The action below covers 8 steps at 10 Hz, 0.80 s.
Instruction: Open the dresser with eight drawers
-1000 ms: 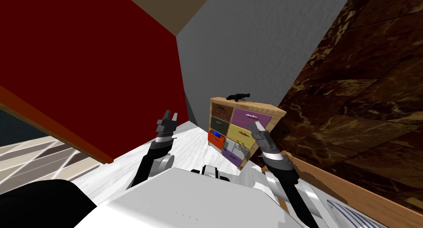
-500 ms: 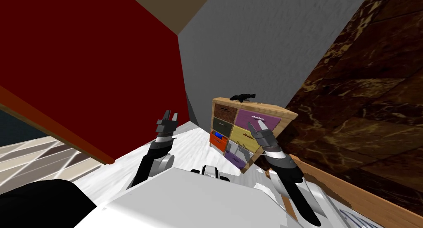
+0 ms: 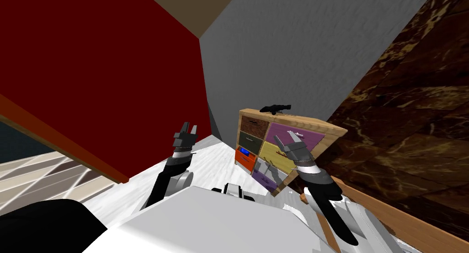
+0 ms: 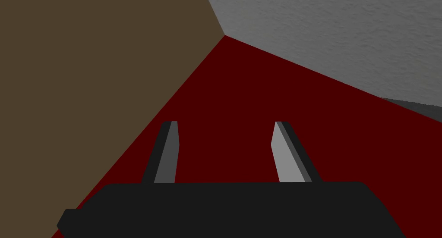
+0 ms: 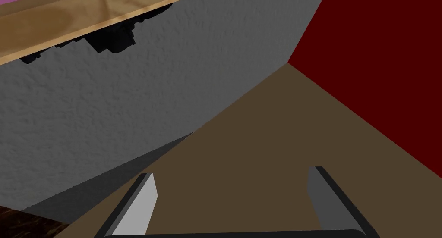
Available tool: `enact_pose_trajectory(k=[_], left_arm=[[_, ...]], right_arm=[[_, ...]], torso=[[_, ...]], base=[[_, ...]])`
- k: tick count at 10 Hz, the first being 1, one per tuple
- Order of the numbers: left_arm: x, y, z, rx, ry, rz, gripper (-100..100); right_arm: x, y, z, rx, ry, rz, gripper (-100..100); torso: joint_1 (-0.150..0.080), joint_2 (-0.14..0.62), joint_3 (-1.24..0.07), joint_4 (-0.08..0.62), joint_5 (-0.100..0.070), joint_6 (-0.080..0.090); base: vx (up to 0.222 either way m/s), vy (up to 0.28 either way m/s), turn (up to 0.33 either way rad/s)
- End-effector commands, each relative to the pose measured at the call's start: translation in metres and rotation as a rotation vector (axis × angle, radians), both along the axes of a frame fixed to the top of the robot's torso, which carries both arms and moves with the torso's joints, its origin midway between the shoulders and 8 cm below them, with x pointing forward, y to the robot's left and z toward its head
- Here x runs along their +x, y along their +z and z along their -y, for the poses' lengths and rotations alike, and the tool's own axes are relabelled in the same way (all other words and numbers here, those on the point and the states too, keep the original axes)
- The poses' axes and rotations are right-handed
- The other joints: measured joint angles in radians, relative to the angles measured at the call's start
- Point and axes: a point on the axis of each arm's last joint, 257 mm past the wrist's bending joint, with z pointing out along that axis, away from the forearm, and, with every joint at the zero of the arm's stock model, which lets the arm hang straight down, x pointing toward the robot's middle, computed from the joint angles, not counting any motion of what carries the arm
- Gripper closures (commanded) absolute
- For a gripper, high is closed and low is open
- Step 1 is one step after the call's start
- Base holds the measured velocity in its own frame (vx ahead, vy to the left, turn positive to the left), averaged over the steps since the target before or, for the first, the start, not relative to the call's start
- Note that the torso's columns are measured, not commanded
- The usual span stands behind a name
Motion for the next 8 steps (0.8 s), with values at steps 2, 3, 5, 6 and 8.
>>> enact_pose_trajectory(k=[2,3,5,6,8], left_arm=[[0.0,0.0,0.0,0.0,0.0,0.0,0],[0.0,0.0,0.0,0.0,0.0,0.0,0],[0.0,0.0,0.0,0.0,0.0,0.0,0],[0.0,0.0,0.0,0.0,0.0,0.0,0],[0.0,0.0,0.0,0.0,0.0,0.0,0]], right_arm=[[0.006,0.0,0.009,-0.138,-0.1,0.025,-100],[0.007,-0.003,0.009,-0.16,-0.111,0.02,-100],[0.011,-0.003,0.017,-0.246,-0.177,0.035,-100],[0.013,0.001,0.026,-0.301,-0.229,0.056,-100],[0.016,0.001,0.035,-0.386,-0.298,0.067,-100]], torso=[[-0.003,0.001,0.001,0.0,-0.001,0.0],[-0.001,0.0,0.0,0.0,0.0,0.0],[0.003,0.0,0.0,0.0,0.001,0.0],[0.001,0.0,0.0,0.0,0.0,0.0],[0.0,0.0,0.0,0.0,0.0,0.0]], base=[[0.033,0.037,0.014],[0.044,0.062,0.018],[0.041,0.084,0.021],[0.057,0.083,0.025],[0.062,0.089,0.029]])
